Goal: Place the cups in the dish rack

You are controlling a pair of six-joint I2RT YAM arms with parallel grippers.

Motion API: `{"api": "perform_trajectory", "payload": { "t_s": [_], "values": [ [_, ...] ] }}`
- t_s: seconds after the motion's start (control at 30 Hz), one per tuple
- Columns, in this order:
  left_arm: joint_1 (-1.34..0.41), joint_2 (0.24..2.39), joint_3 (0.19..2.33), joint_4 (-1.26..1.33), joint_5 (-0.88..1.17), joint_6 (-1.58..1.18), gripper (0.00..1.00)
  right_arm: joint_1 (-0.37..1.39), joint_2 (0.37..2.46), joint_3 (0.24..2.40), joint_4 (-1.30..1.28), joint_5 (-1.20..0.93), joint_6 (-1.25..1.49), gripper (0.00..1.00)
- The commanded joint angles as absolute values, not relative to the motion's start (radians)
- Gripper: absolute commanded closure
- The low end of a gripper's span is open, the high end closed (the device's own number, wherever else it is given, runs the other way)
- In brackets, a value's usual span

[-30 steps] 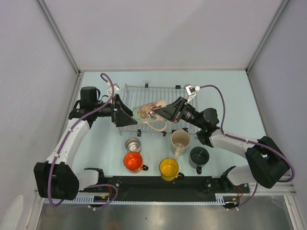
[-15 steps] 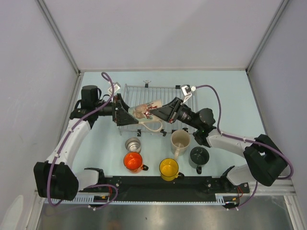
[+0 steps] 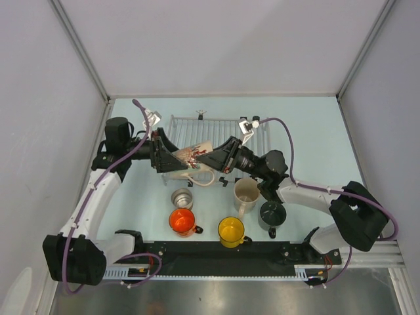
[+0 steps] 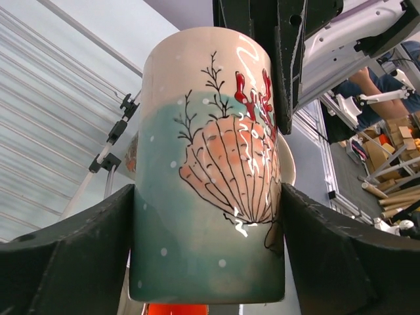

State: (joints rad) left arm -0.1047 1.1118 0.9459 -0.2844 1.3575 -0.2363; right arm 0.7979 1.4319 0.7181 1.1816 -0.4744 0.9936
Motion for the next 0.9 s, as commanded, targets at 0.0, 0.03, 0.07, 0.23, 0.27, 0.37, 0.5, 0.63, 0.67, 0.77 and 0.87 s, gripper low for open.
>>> {"api": "perform_trajectory", "payload": {
  "t_s": [0.0, 0.03, 0.07, 0.23, 0.27, 0.37, 0.5, 0.63, 0.67, 0.77, 0.87],
  "values": [
    [-0.109, 1.063, 0.934, -0.166, 1.396, -0.313, 0.34, 0.801, 1.422, 0.750, 1.597, -0.407, 0.968, 1.00],
    [-0.107, 1.069, 0.933, -0.152, 1.402, -0.327, 0.44, 0.801, 1.420, 0.741, 1.595, -0.396, 0.959, 1.00],
    [-0.107, 1.074, 0.931, -0.146, 1.405, -0.336, 0.51, 0.799, 1.419, 0.730, 1.597, -0.387, 0.953, 1.00],
    [-0.107, 1.100, 0.934, -0.141, 1.416, -0.353, 0.76, 0.785, 1.433, 0.739, 1.595, -0.374, 0.931, 1.00],
    [-0.107, 1.101, 0.936, -0.146, 1.410, -0.347, 0.99, 0.785, 1.442, 0.741, 1.594, -0.377, 0.930, 1.00],
    [-0.101, 1.104, 0.942, -0.141, 1.402, -0.344, 0.99, 0.775, 1.460, 0.720, 1.594, -0.361, 0.936, 1.00],
    [-0.084, 1.115, 0.948, -0.121, 1.413, -0.356, 1.00, 0.741, 1.505, 0.690, 1.594, -0.321, 0.960, 0.95],
    [-0.057, 1.138, 0.966, -0.112, 1.419, -0.357, 1.00, 0.706, 1.561, 0.680, 1.595, -0.307, 1.006, 0.80],
    [-0.043, 1.144, 0.977, -0.120, 1.417, -0.351, 1.00, 0.700, 1.572, 0.681, 1.594, -0.307, 1.009, 0.78],
    [-0.008, 1.178, 0.996, -0.149, 1.416, -0.319, 1.00, 0.673, 1.621, 0.689, 1.594, -0.305, 1.040, 0.71],
    [0.036, 1.219, 1.000, -0.153, 1.424, -0.302, 1.00, 0.650, 1.670, 0.703, 1.595, -0.310, 1.083, 0.57]
  ]
}}
